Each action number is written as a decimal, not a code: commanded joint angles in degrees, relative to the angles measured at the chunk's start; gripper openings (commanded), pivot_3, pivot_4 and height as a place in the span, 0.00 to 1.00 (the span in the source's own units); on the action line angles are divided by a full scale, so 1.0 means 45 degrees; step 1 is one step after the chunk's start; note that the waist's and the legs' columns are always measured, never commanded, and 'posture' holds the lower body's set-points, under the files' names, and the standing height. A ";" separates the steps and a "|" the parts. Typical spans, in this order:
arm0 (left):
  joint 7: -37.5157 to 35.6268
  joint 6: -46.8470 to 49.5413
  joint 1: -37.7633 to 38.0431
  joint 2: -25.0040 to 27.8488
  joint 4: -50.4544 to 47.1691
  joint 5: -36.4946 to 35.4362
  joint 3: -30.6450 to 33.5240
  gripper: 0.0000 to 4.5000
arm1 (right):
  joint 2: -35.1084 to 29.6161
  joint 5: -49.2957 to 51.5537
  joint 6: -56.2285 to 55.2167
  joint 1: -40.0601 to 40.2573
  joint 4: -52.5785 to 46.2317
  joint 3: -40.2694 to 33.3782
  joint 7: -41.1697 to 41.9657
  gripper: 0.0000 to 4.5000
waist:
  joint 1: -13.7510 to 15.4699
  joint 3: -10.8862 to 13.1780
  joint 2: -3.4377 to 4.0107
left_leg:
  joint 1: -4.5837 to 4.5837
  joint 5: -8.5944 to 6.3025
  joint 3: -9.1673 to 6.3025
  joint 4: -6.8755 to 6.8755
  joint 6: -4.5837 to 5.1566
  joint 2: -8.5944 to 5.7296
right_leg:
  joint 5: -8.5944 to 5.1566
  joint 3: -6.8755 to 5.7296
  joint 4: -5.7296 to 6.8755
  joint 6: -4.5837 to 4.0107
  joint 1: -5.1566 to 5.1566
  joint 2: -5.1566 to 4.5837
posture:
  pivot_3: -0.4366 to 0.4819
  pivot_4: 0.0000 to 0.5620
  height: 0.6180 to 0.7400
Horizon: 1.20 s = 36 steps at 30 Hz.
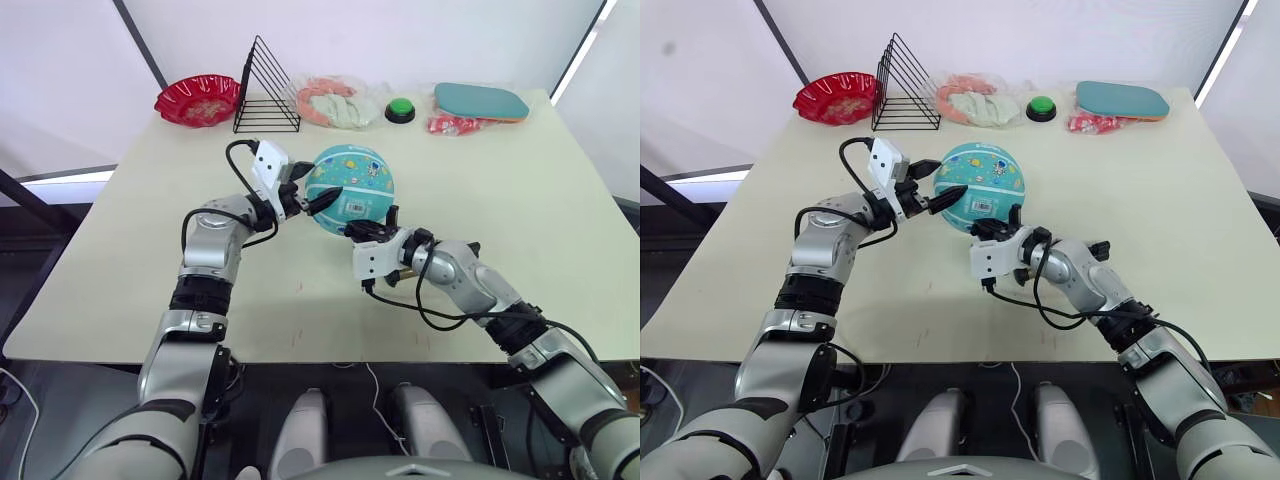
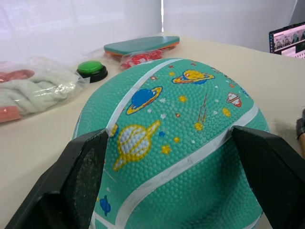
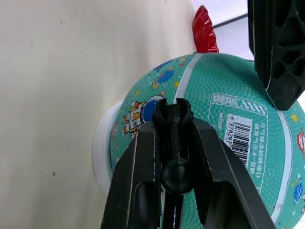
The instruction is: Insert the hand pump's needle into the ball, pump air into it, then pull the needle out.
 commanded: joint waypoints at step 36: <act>0.0307 -0.0822 -0.1021 -0.0236 0.1791 0.1611 -0.1173 1.00 | 0.0818 0.4291 0.2445 0.0032 -0.2449 -0.2340 0.2914 0.06 | -0.0001 0.0007 0.0003 | -0.0034 0.0000 0.0002 -0.0011 0.0000 0.0002 | -0.0002 0.0004 -0.0006 -0.0001 -0.0037 0.0008 | 0.48 0.27 1.00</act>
